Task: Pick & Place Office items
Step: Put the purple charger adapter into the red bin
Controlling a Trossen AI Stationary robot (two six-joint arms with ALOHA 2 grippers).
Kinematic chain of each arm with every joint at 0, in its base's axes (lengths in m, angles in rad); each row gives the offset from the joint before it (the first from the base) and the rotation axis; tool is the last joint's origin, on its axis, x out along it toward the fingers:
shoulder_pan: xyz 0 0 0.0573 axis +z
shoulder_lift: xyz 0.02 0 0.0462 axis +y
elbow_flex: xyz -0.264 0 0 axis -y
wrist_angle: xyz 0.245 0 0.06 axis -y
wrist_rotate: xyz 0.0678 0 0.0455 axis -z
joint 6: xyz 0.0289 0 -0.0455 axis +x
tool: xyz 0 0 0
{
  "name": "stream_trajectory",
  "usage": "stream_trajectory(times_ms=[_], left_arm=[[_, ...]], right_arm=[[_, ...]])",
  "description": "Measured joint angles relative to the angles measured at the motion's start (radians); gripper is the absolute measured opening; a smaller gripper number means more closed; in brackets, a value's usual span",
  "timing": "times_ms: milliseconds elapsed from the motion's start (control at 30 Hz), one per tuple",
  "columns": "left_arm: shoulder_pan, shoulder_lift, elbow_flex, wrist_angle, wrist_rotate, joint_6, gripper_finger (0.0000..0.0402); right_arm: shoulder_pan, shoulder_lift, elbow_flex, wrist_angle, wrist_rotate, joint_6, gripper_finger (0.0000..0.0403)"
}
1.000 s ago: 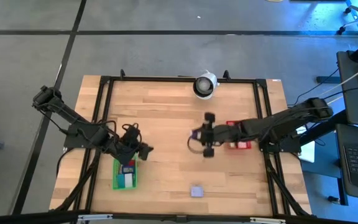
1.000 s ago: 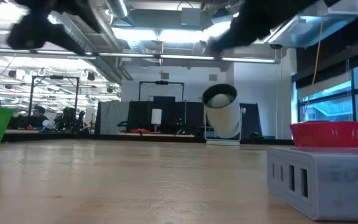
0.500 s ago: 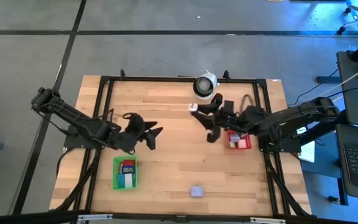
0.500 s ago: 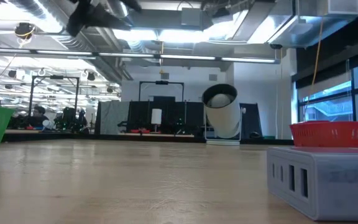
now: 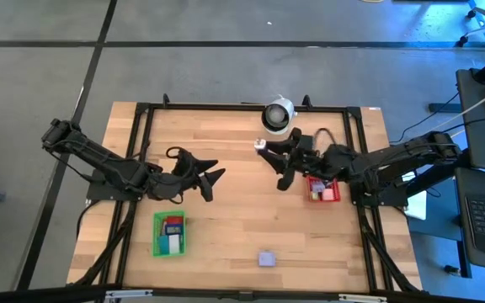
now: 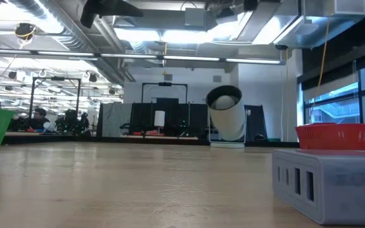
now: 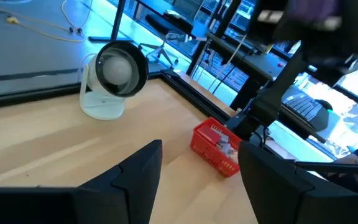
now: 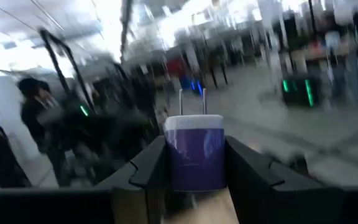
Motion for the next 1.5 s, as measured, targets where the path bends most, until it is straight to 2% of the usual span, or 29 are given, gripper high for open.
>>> stream_trajectory(times_ms=[200, 433, 667, 967, 1200, 1500], left_arm=[[0.0, 0.0, 0.0, -0.007, 0.033, -0.017, 0.0208], [0.0, 0.0, 0.0, -0.011, 0.065, -0.02, 0.0208], [0.0, 0.0, 0.0, -0.015, 0.067, -0.02, 0.0208], [0.0, 0.0, 0.0, -0.015, 0.067, -0.019, 0.0208], [0.0, 0.0, 0.0, -0.015, 0.066, -0.019, 0.0208], [0.0, 0.0, 0.0, -0.015, 0.044, -0.004, 0.0208]], right_arm=[[0.0, -0.001, 0.0, -0.36, 0.001, 0.281, 0.0137], [0.006, -0.001, 0.0, -0.829, -0.113, 0.717, 0.0137], [0.049, -0.001, 0.0, -1.256, -0.186, 0.927, 0.0137], [0.083, -0.001, 0.0, -1.699, -0.231, 1.084, 0.0137], [0.116, -0.001, 0.0, -1.876, -0.247, 1.178, 0.0137], [0.151, 0.0, -0.027, -1.878, -0.221, 1.277, 0.0137]])
